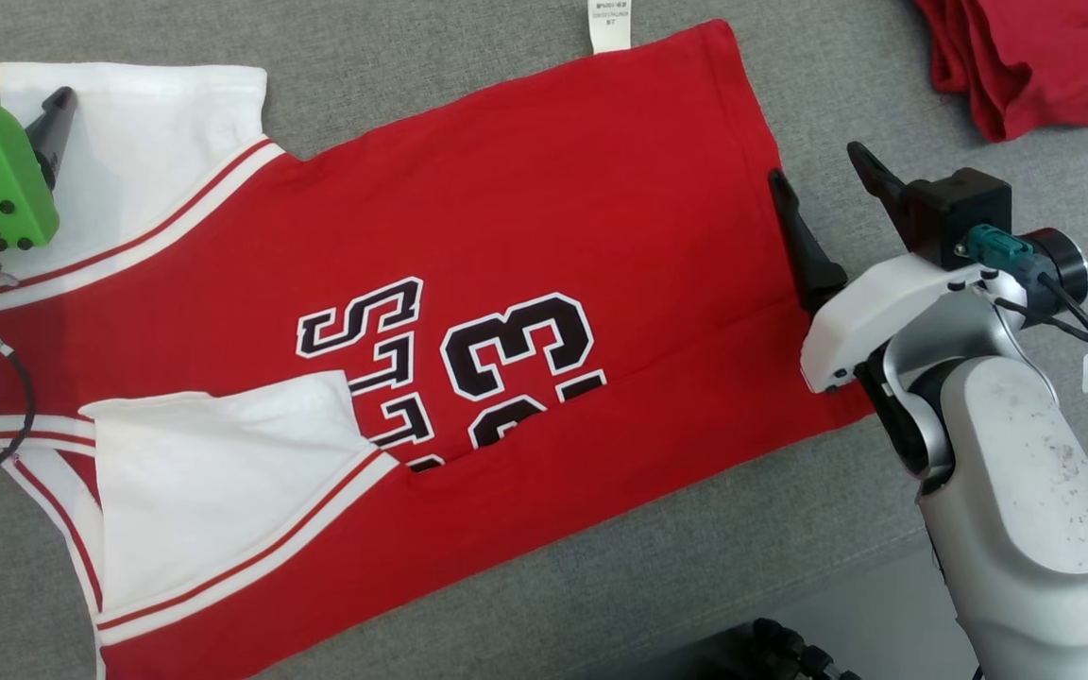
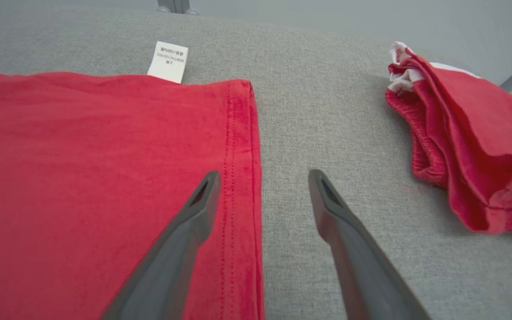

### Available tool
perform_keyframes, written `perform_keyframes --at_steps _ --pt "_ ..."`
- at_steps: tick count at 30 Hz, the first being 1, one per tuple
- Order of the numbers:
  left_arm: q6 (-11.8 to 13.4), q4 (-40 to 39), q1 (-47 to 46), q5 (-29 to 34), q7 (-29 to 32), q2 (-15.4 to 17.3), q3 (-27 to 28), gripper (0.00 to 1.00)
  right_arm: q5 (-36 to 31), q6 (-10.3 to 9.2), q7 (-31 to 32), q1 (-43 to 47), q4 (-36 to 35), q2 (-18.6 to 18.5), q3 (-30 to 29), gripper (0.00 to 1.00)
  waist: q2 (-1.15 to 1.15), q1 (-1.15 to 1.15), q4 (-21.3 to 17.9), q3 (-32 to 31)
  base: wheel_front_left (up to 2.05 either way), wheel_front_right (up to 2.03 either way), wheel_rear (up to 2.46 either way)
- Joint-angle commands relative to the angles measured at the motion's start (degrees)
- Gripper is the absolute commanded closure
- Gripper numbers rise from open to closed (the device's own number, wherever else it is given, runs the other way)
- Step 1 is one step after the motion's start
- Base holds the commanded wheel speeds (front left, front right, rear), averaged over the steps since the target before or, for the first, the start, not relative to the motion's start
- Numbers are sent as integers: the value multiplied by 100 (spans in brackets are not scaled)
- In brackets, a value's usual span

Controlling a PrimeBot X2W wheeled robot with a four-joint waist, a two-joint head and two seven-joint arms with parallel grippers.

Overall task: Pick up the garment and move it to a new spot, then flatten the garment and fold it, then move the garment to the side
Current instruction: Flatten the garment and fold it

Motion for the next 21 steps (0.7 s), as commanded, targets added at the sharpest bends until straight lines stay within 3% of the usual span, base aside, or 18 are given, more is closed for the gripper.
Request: perform_keyframes --at_steps 1,2,3,5,7,13,21 --pt "57 70 -63 31 14 34 -19 0 31 -12 -41 -97 27 -13 34 0 0 -1 -44 40 0 0 0" --pt "71 108 -78 30 61 31 -32 0 38 -12 -50 -122 46 -35 55 0 0 -1 -51 50 0 0 0" --pt "85 129 -98 30 85 23 -39 7 47 -12 -54 -146 55 -41 69 0 0 -1 -56 57 0 0 0" --pt "97 153 -126 34 96 -9 -59 68 52 -12 -60 -199 72 -63 98 0 0 -1 -63 61 0 0 0" --pt "62 142 -161 33 67 -33 -77 100 78 -12 -50 -247 90 -101 122 0 0 -1 -57 58 0 0 0" --pt "53 10 -307 102 -198 -106 -98 100 233 -12 147 -648 358 -354 287 0 0 -1 113 -17 0 0 0" --pt "-57 -253 -344 28 -447 -413 -207 100 500 -12 727 -1628 1164 -1001 698 0 0 -1 652 -181 0 0 0"
